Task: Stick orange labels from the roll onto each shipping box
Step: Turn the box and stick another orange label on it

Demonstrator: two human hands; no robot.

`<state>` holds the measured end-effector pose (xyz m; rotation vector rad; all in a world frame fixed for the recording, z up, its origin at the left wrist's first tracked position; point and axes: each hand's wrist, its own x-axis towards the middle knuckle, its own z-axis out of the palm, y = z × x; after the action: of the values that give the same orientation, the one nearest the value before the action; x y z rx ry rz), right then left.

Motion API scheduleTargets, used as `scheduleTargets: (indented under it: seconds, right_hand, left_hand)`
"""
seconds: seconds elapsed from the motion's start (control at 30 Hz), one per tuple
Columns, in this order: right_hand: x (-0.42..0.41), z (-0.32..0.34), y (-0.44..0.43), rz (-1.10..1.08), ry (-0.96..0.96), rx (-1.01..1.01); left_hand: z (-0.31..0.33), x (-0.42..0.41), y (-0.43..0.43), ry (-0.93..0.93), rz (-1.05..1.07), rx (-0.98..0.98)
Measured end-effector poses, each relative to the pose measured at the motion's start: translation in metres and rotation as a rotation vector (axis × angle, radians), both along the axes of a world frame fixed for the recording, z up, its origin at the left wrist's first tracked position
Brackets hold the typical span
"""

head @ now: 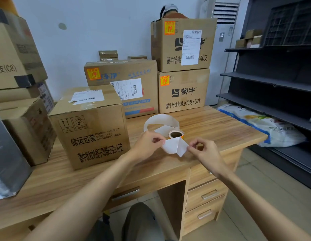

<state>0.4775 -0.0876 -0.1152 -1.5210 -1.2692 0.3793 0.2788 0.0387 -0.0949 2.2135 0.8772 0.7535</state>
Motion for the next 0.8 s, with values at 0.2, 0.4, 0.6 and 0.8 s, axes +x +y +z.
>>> scheduleTargets:
  seconds: [0.2, 0.4, 0.6, 0.8]
  right_hand:
    - [0.008, 0.011, -0.014, 0.012, -0.017, 0.011]
    - [0.008, 0.024, -0.023, 0.021, -0.027, 0.063]
    - [-0.017, 0.036, -0.013, -0.112, -0.414, 0.193]
    - [-0.073, 0.048, 0.013, -0.134, -0.654, 0.342]
  left_hand:
    - [0.003, 0.003, -0.003, 0.003, 0.016, 0.003]
    - [0.008, 0.000, -0.002, -0.002, 0.048, 0.021]
    - [0.026, -0.012, -0.015, -0.119, 0.138, 0.093]
    - [0.059, -0.039, -0.041, -0.261, 0.195, -0.014]
